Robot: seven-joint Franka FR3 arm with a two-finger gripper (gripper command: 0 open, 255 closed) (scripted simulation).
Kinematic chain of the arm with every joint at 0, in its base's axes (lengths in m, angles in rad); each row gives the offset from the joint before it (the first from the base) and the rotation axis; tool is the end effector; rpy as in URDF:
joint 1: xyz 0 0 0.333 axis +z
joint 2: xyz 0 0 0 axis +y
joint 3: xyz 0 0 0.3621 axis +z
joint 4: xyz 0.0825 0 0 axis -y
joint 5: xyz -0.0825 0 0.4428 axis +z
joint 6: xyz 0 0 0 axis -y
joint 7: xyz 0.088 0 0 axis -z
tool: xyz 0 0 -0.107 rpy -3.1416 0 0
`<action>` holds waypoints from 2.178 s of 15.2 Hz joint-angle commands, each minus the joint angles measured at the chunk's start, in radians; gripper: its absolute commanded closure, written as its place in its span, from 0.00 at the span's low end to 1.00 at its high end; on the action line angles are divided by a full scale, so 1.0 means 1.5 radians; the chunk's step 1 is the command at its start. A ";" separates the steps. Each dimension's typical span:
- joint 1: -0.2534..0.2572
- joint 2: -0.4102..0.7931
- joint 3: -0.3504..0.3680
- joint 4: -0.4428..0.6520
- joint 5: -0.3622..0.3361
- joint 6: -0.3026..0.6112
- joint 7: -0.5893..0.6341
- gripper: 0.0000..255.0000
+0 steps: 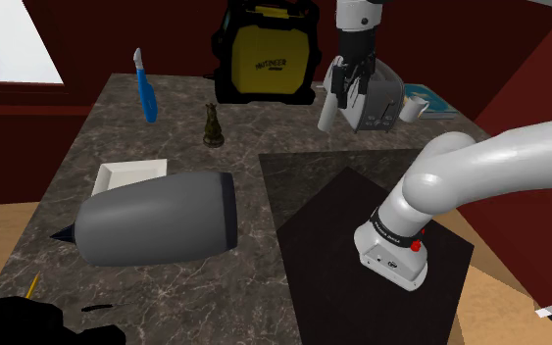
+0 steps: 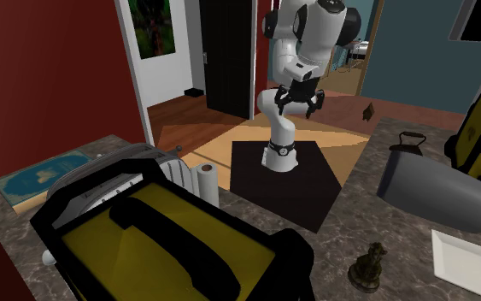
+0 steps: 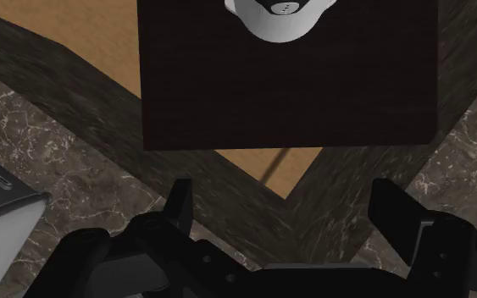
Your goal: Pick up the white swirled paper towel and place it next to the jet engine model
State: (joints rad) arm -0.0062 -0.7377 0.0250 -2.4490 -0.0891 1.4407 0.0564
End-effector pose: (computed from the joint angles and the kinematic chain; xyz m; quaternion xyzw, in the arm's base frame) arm 0.3239 -0.0028 0.5501 0.9892 -0.0227 -0.1329 0.0575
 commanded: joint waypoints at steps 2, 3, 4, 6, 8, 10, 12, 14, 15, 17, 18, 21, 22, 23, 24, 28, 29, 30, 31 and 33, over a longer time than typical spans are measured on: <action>-0.004 0.011 -0.017 0.004 -0.013 0.009 -0.024 0.00; -0.008 0.023 -0.033 0.008 -0.025 0.017 -0.048 0.00; -0.011 0.037 -0.050 0.014 -0.036 0.026 -0.071 0.00; -0.018 0.067 -0.081 0.028 -0.057 0.045 -0.118 0.00; -0.023 0.101 -0.112 0.046 -0.074 0.064 -0.164 0.00; -0.027 0.139 -0.141 0.068 -0.087 0.083 -0.210 0.00; -0.030 0.180 -0.170 0.094 -0.096 0.101 -0.256 0.00; -0.032 0.225 -0.196 0.123 -0.101 0.118 -0.302 0.00; -0.033 0.248 -0.209 0.139 -0.102 0.126 -0.325 0.00; -0.035 0.297 -0.233 0.174 -0.099 0.141 -0.373 0.00; -0.035 0.323 -0.245 0.193 -0.096 0.148 -0.397 0.00; -0.041 0.403 -0.275 0.255 -0.078 0.165 -0.470 0.00; -0.043 0.431 -0.283 0.278 -0.070 0.169 -0.495 0.00; -0.047 0.460 -0.290 0.302 -0.061 0.172 -0.519 0.00; -0.051 0.489 -0.297 0.326 -0.051 0.175 -0.544 0.00; -0.074 0.597 -0.310 0.424 -0.010 0.174 -0.630 0.00; -0.075 0.596 -0.310 0.415 -0.011 0.183 -0.629 0.00; -0.076 0.595 -0.310 0.405 -0.012 0.192 -0.629 0.00; -0.076 0.594 -0.310 0.395 -0.012 0.201 -0.628 0.00; -0.077 0.594 -0.311 0.377 -0.013 0.219 -0.628 0.00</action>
State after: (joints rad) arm -0.1200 0.1496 -0.4406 -1.8742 -0.1093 1.7561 -0.8831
